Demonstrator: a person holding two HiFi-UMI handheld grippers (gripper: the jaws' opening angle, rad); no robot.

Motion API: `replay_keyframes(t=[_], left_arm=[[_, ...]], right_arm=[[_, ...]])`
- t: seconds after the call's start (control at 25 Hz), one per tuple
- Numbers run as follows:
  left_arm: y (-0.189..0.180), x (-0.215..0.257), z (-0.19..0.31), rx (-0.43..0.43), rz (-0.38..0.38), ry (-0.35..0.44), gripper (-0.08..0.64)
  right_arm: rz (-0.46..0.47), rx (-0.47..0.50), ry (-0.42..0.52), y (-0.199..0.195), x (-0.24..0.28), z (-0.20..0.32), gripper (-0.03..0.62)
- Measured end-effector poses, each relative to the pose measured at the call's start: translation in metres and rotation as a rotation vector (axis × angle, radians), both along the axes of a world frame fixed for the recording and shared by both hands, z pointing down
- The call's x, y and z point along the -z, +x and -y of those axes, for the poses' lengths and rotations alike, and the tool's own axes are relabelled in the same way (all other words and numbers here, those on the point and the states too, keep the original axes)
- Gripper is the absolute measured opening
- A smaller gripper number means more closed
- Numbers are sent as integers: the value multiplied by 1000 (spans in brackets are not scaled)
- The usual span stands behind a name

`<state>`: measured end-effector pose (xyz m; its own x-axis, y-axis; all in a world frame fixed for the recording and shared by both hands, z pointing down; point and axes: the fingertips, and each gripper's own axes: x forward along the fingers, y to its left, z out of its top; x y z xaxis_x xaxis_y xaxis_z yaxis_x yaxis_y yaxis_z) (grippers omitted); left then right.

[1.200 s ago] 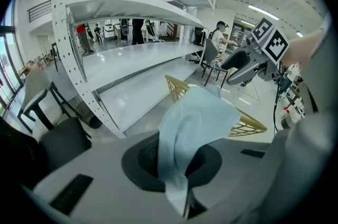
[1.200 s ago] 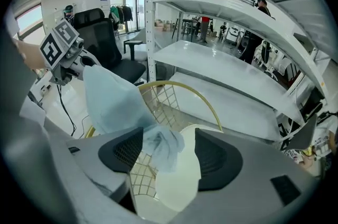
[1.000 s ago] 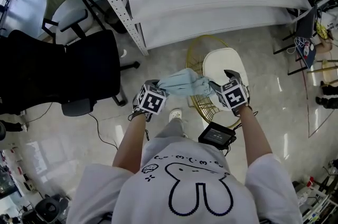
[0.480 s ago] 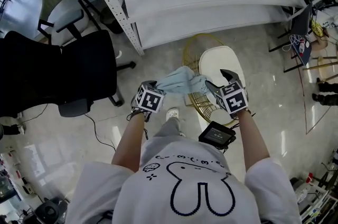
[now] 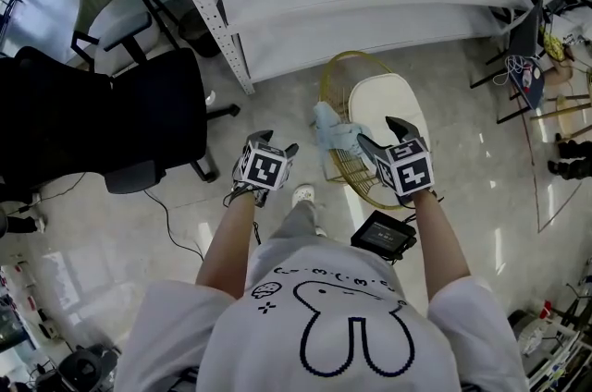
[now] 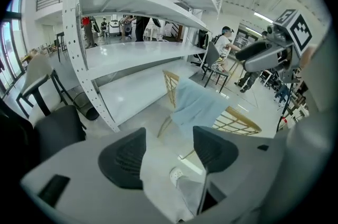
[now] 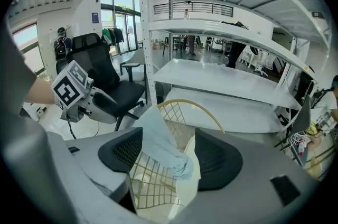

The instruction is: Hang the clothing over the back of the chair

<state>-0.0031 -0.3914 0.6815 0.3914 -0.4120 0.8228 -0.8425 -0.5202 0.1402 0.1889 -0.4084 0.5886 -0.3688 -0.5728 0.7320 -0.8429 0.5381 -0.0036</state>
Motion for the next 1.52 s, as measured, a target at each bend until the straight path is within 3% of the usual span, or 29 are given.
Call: replay_keyframes(t=[0.28,0.48,0.76,0.96,1.2,1.52], left_arm=[[11,30,-17,1,-19,52,347],[18,57,-32,4,-24,110,347],[26,96,-55,8,-65,189,342],[44,140,-65,10,-100,296,296],[64,179,-84,-31,-125,383,288],[76,219,-106,-93,-137,476,276]], right_arm=[[16,20,33,-9,17,-28,301],[110,-6,91,-12,44,-46,245],[172,-1,201,-18,81,-74,-12],[284,-7,273,-26,114,-96,-14],[204,27,308,-35,126,-116,-15],[268,6,405,-42,153,-130,-17]])
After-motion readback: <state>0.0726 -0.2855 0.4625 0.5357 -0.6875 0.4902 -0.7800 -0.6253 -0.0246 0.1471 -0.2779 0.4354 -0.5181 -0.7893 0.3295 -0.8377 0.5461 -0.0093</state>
